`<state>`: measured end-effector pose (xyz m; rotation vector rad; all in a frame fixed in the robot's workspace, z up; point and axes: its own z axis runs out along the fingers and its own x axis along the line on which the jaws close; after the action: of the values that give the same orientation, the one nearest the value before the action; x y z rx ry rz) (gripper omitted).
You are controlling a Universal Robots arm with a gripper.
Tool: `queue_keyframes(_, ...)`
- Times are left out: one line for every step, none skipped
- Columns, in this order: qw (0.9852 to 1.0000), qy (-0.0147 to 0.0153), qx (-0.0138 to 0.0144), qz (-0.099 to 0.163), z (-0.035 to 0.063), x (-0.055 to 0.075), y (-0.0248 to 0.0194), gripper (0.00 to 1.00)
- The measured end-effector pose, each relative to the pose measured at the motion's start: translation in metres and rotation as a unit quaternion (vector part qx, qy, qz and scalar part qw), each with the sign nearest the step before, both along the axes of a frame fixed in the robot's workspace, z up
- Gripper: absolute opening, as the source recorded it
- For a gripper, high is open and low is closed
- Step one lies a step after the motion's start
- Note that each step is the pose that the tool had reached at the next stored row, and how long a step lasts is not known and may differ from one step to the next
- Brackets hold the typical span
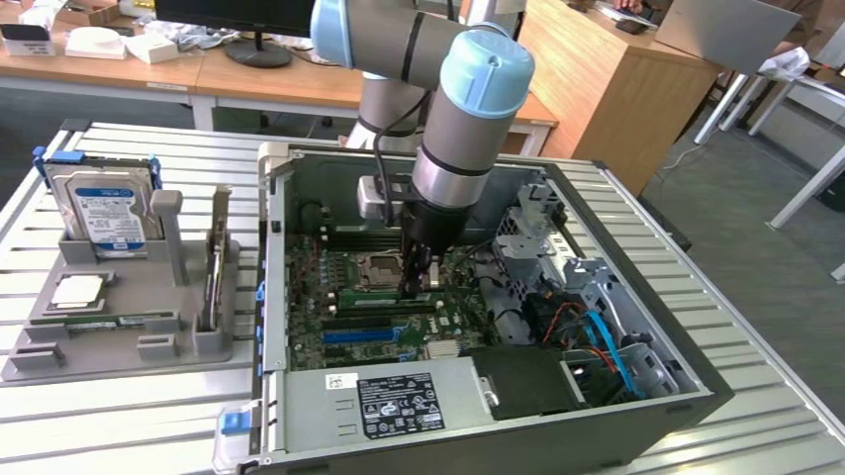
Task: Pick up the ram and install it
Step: 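Insert the ram into the slot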
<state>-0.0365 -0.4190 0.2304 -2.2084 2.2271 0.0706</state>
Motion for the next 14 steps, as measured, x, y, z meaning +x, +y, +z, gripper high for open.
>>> queue_keyframes(1.0000,0.0000,0.0000,0.000,0.0000,0.0000,0.0000,0.11)
queue_keyframes(1.0000,0.0000,0.0000,0.000,0.0000,0.0000,0.0000,0.11)
queue_keyframes(1.0000,0.0000,0.0000,0.001,0.0000,0.0000,0.0000,0.11)
queue_keyframes(1.0000,0.0000,0.0000,0.001,0.0000,0.0000,0.0000,0.11)
queue_keyframes(1.0000,0.0000,0.0000,0.001,0.0000,0.0000,0.0000,0.11)
queue_keyframes(1.0000,0.0000,0.0000,0.001,0.0000,0.0000,0.0000,0.11)
queue_keyframes(1.0000,0.0000,0.0000,0.001,0.0000,0.0000,0.0000,0.11)
queue_keyframes(1.0000,0.0000,0.0000,0.002,0.0000,0.0000,0.0000,0.11)
queue_keyframes(1.0000,0.0000,0.0000,0.002,0.0000,0.0000,0.0000,0.11)
queue_keyframes(1.0000,0.0000,0.0000,0.003,0.0000,0.0000,0.0000,0.11)
queue_keyframes(1.0000,0.0000,0.0000,0.004,0.0000,0.0000,-0.0001,0.11)
queue_keyframes(1.0000,0.0000,0.0000,0.004,0.0000,0.0000,0.0000,0.11)
queue_keyframes(1.0000,0.0000,0.0000,0.004,0.0000,0.0000,-0.0001,0.11)
queue_keyframes(1.0000,0.0000,0.0000,0.004,0.0000,0.0000,0.0000,0.11)
